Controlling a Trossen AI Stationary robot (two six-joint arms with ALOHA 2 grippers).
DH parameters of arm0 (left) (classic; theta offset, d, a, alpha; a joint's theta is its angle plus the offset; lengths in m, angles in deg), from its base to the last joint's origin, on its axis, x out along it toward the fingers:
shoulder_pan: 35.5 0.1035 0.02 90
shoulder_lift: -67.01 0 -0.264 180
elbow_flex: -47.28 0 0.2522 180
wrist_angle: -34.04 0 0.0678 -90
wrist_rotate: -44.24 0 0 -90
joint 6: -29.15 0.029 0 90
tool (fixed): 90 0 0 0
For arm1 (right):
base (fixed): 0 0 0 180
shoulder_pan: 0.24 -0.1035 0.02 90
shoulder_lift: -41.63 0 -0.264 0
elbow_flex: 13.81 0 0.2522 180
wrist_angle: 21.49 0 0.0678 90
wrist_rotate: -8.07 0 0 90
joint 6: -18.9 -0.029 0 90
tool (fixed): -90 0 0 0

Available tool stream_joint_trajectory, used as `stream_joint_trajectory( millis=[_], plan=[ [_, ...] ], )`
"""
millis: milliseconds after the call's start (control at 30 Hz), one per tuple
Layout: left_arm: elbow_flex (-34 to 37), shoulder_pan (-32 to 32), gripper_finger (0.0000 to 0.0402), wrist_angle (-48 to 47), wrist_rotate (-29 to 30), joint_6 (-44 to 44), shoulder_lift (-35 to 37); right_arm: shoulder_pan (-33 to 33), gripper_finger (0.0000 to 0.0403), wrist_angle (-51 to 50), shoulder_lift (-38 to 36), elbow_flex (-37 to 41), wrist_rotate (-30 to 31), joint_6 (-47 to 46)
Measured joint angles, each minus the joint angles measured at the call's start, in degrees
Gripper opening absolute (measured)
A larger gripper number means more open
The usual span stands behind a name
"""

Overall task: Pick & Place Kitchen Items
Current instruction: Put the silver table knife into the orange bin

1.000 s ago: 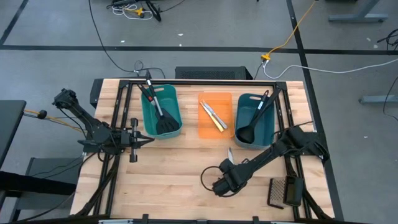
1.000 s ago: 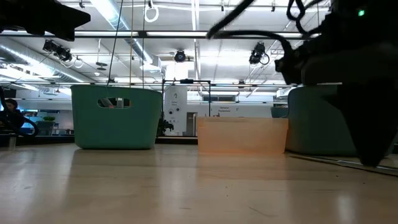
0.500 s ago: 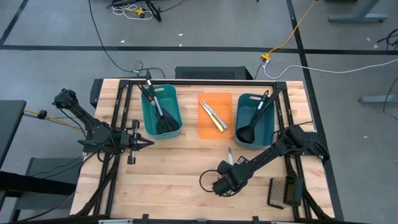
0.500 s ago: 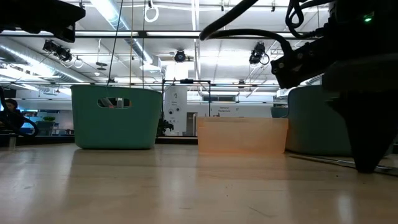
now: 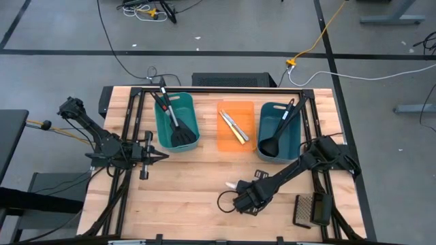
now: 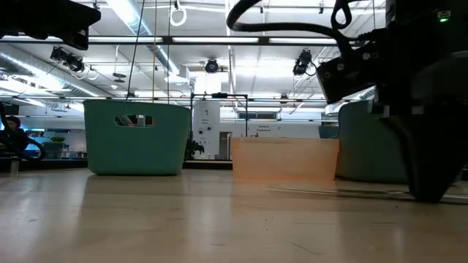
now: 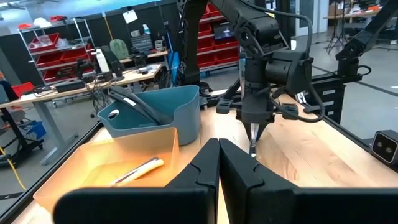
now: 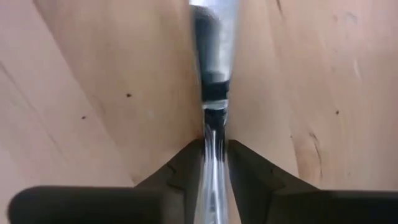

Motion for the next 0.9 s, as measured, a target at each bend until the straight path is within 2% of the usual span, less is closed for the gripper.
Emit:
stream_joint_trajectory(
  millis=[300,500,633,900],
  plan=[
    [0.00,0.00,0.0011,-0.01,-0.11,0.04,-0.01,-0.44,0.0058,1.04,0.04,0.04,2.93,7.22],
    [0.00,0.00,0.0011,0.01,-0.26,0.05,-0.01,-0.47,0.0060,1.45,0.04,0.04,4.04,12.89],
    [0.00,0.01,0.0011,0.57,-3.60,-0.44,-0.40,-0.51,0.0060,1.70,0.07,0.07,5.04,15.77],
    [-0.11,0.02,0.0011,11.67,-4.15,1.13,-11.70,-0.36,0.0059,2.53,0.11,0.09,6.24,16.25]
  ],
)
